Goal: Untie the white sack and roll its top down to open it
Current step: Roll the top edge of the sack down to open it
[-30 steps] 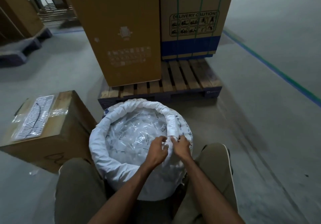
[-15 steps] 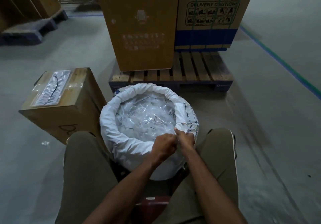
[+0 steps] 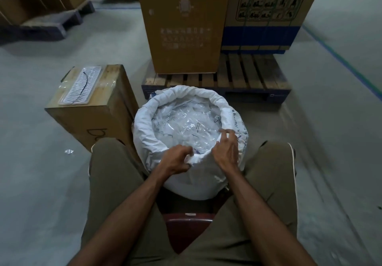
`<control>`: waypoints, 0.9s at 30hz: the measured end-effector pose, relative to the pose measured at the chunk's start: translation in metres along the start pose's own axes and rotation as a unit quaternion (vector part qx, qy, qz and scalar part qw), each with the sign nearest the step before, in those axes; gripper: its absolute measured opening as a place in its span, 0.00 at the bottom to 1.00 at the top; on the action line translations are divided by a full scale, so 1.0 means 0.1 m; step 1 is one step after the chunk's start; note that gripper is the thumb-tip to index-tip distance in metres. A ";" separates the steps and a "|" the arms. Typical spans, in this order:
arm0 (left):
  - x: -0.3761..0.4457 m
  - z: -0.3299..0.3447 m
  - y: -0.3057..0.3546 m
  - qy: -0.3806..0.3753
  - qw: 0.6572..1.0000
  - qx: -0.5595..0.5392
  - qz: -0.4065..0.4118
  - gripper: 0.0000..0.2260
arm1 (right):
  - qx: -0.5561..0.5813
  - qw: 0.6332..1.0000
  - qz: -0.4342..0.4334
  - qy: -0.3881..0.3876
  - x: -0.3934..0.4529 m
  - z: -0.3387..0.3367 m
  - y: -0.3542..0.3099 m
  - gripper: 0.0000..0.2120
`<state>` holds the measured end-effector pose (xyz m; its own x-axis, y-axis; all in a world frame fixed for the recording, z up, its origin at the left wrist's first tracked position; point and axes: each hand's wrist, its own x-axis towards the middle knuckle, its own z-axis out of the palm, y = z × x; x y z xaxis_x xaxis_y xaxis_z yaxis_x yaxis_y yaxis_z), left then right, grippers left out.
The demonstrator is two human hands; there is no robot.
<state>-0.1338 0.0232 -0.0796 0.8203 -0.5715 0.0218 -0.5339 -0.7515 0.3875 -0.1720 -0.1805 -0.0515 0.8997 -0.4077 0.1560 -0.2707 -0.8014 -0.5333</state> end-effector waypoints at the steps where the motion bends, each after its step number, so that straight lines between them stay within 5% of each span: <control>1: 0.00 0.01 0.04 0.011 1.000 -0.012 -0.014 0.16 | 0.021 0.998 -0.040 -0.038 0.00 -0.02 -0.01 0.23; 4: -0.06 0.06 0.16 0.043 0.999 0.004 0.033 0.15 | -0.010 0.971 -0.147 -0.187 -0.07 -0.09 -0.07 0.25; 7: -0.15 0.08 0.19 0.040 0.993 0.027 0.109 0.23 | -0.149 0.935 -0.234 -0.220 -0.15 -0.11 -0.18 0.15; 11: -0.27 -0.11 0.10 0.056 0.983 -0.172 0.001 0.11 | -0.145 0.931 -0.246 -0.229 -0.17 -0.11 -0.25 0.13; 13: -0.28 -0.19 0.05 0.140 0.953 -0.251 -0.092 0.13 | -0.131 0.929 -0.253 -0.237 -0.18 -0.08 -0.23 0.17; 15: -0.24 -0.25 -0.02 0.268 0.903 -0.248 -0.228 0.17 | -0.130 0.924 -0.274 -0.233 -0.19 0.00 -0.23 0.22; 17: -0.19 -0.26 -0.17 0.331 0.812 -0.252 -0.409 0.24 | -0.149 0.913 -0.301 -0.229 -0.20 0.11 -0.27 0.29; 19: -0.13 -0.25 -0.38 0.286 0.706 -0.345 -0.548 0.37 | -0.166 0.909 -0.318 -0.213 -0.24 0.24 -0.35 0.33; 22: -0.08 -0.17 -0.53 0.255 0.579 -0.546 -0.549 0.38 | -0.148 0.920 -0.307 -0.195 -0.32 0.43 -0.48 0.32; 27: -0.05 -0.12 -0.52 0.294 0.557 -0.570 -0.528 0.27 | -0.092 0.955 -0.221 -0.176 -0.41 0.64 -0.55 0.36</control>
<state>-0.1072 0.0689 -0.0893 0.6587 0.4490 -0.6037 0.5115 0.3212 0.7970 -0.1723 -0.0917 -0.0818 0.9905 0.1351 0.0256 0.1361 -0.9376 -0.3200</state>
